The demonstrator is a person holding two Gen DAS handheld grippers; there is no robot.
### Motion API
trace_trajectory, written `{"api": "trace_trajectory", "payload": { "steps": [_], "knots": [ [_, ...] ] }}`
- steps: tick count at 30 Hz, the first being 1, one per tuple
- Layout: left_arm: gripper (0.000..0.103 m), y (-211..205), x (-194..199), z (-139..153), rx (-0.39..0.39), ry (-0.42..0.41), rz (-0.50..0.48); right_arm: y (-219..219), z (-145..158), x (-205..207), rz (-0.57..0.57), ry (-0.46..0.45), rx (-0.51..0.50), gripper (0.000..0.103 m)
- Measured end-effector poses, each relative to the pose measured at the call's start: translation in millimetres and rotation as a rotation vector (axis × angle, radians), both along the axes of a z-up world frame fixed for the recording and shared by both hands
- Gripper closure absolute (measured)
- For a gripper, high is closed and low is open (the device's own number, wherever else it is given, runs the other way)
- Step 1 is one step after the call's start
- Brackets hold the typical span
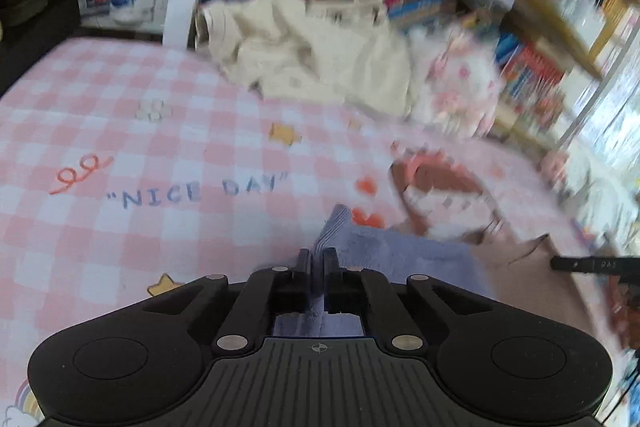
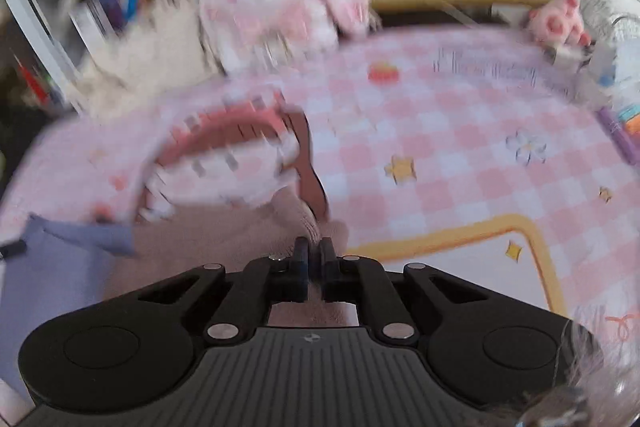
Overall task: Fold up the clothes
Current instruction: 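Lay the hem down near the collar and open both grippers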
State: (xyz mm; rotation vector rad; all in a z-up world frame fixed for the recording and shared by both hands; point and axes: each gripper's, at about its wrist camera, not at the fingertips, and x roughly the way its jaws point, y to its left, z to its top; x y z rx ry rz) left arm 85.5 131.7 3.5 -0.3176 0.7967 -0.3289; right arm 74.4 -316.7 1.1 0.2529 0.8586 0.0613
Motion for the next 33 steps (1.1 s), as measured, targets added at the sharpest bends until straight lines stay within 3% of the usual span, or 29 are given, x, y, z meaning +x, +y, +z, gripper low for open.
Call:
{"api": "trace_trajectory", "payload": {
  "steps": [2, 6, 10, 12, 14, 17, 19, 20, 23, 29, 33],
  "knots": [
    [0.099, 4, -4, 0, -0.016, 0.011, 0.016, -6, 5, -5, -0.033, -0.009, 0.032, 0.097],
    [0.098, -2, 9, -29, 0.051, 0.080, -0.004, 2, -22, 10, -0.021, 0.072, -0.030, 0.096],
    [0.091, -2, 7, -25, 0.071, 0.053, -0.030, 4, -25, 14, -0.018, 0.071, -0.059, 0.093],
    [0.071, 0, 4, -18, 0.079, 0.023, -0.040, 3, -20, 13, -0.022, 0.065, -0.064, 0.088],
    [0.064, -1, 4, -14, 0.085, -0.017, -0.039, 3, -14, 11, -0.015, 0.055, -0.085, 0.088],
    [0.065, -8, 15, -15, 0.082, -0.014, -0.052, 7, -10, 10, 0.003, 0.049, -0.096, 0.088],
    [0.072, -15, 24, -21, 0.111, 0.011, -0.063, 11, -14, 14, 0.020, 0.066, -0.118, 0.088],
    [0.098, -16, 27, -24, 0.113, 0.028, -0.054, 13, -16, 16, 0.027, 0.076, -0.130, 0.088],
    [0.099, -15, 34, -33, 0.096, 0.076, -0.017, 11, -27, 22, 0.031, 0.120, -0.151, 0.087],
    [0.091, -14, 26, -26, 0.115, 0.056, 0.028, 1, -27, 19, 0.043, 0.108, -0.101, 0.087],
    [0.086, -18, -3, 7, 0.173, -0.044, 0.123, -10, -15, 13, 0.059, 0.076, -0.058, 0.083]
  ]
}}
